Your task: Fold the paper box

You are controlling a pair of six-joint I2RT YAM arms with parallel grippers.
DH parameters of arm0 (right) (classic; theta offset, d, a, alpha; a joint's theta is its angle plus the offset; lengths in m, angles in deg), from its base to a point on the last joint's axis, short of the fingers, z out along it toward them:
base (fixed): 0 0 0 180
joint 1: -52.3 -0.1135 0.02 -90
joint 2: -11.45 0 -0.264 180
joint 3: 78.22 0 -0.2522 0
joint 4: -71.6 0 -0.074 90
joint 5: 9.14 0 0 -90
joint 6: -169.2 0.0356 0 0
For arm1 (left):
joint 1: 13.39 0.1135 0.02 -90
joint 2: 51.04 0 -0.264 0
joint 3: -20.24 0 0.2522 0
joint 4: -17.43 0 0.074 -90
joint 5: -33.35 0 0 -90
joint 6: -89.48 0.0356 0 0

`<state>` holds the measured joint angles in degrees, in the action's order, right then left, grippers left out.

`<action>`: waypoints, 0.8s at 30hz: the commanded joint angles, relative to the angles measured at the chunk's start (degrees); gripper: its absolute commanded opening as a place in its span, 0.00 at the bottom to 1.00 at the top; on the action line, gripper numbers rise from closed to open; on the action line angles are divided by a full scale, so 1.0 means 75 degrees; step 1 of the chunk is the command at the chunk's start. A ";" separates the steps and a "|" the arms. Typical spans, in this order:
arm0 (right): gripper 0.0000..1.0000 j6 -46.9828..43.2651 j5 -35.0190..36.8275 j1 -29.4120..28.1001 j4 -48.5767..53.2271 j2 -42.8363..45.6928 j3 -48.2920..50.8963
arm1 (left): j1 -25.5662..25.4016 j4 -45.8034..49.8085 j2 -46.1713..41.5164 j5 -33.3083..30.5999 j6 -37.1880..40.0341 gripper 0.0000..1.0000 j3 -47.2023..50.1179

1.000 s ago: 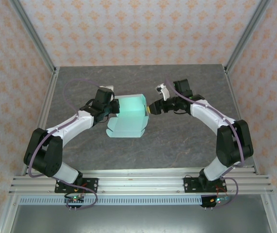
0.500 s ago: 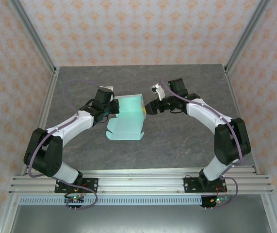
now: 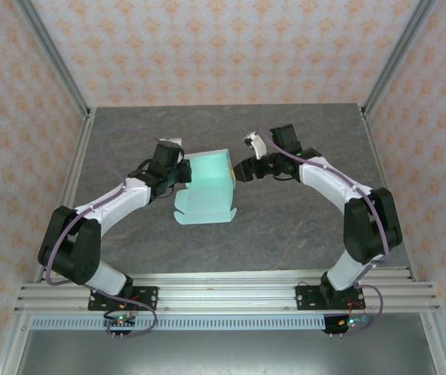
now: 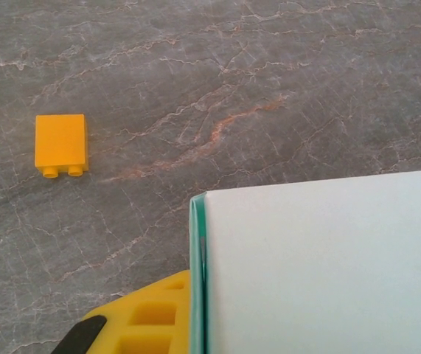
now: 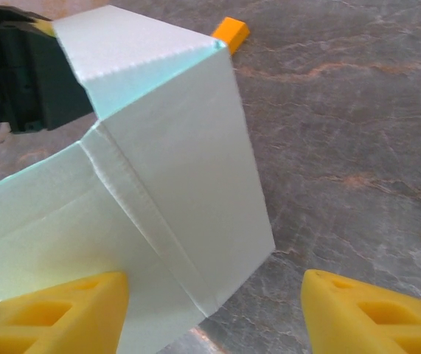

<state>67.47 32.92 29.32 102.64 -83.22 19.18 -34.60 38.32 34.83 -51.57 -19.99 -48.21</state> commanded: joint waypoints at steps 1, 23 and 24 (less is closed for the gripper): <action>0.64 0.0458 0.1647 -0.0103 0.0329 0.0020 -0.0371 | -0.0089 0.0048 -0.0115 0.0110 0.0052 0.01 -0.0297; 0.74 0.7141 0.2902 -0.1476 -0.1967 0.3710 0.3429 | -0.0083 0.0050 -0.0023 -0.0199 -0.0013 0.01 -0.0344; 0.74 0.7262 0.3005 -0.1615 -0.2057 0.3625 0.3332 | -0.0088 0.0045 -0.0030 -0.0188 -0.0013 0.01 -0.0348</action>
<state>113.57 52.46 19.40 93.96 -55.05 44.58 -34.78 38.48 34.83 -52.47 -20.01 -48.96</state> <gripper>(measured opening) 0.742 0.102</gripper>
